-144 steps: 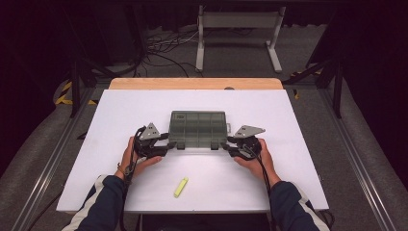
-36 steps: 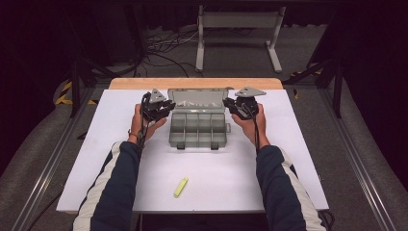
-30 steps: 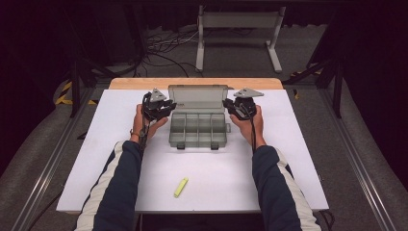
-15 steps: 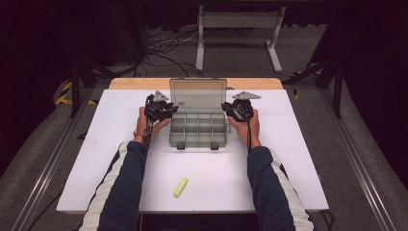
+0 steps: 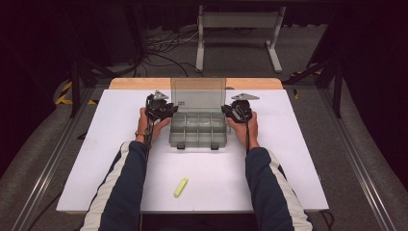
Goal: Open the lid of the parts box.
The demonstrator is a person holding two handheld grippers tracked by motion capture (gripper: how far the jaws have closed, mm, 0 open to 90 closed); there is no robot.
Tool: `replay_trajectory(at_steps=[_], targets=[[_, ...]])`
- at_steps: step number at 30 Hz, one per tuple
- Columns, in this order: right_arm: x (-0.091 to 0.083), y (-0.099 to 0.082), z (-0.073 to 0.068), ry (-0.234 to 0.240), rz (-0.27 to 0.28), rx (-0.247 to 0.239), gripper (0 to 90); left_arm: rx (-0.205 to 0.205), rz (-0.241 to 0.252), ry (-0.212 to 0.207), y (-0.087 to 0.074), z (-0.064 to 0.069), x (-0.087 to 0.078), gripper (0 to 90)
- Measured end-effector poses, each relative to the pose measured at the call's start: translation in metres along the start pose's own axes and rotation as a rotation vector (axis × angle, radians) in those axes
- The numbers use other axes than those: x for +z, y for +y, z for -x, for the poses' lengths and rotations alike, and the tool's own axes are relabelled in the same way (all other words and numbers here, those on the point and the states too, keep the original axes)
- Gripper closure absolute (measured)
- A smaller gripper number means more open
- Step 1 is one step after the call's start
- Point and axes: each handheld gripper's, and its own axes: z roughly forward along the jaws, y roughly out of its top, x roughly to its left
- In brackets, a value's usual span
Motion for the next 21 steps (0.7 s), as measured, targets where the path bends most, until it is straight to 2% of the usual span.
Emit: replay_trajectory(at_steps=[2,4,9,12,13,14,15,21], targets=[[0.0,0.002,-0.001,-0.006,-0.014,0.003,80.7,0.006,-0.014,0.004,0.002,0.0,0.0,70.1],[0.001,0.004,0.0,-0.005,-0.034,0.018,80.7,-0.015,-0.023,0.002,0.003,0.0,0.001,69.9],[0.002,0.009,-0.001,-0.012,-0.069,0.02,79.5,-0.023,-0.024,0.016,0.004,0.001,0.002,68.9],[0.003,0.01,-0.002,-0.019,-0.073,0.011,77.3,-0.025,-0.026,0.027,0.004,0.003,0.002,68.4],[0.003,0.01,-0.003,-0.028,-0.076,0.0,75.8,-0.009,-0.027,0.044,0.004,0.003,0.003,67.7],[0.004,0.011,-0.004,-0.042,-0.079,-0.015,75.1,-0.011,-0.032,0.05,0.004,0.004,0.003,67.0],[0.004,0.012,-0.006,-0.048,-0.083,-0.014,74.8,0.0,-0.029,0.059,0.005,0.004,0.003,66.8],[0.004,0.011,-0.005,-0.045,-0.081,-0.008,73.4,-0.007,-0.028,0.064,0.004,0.006,0.004,66.0]])
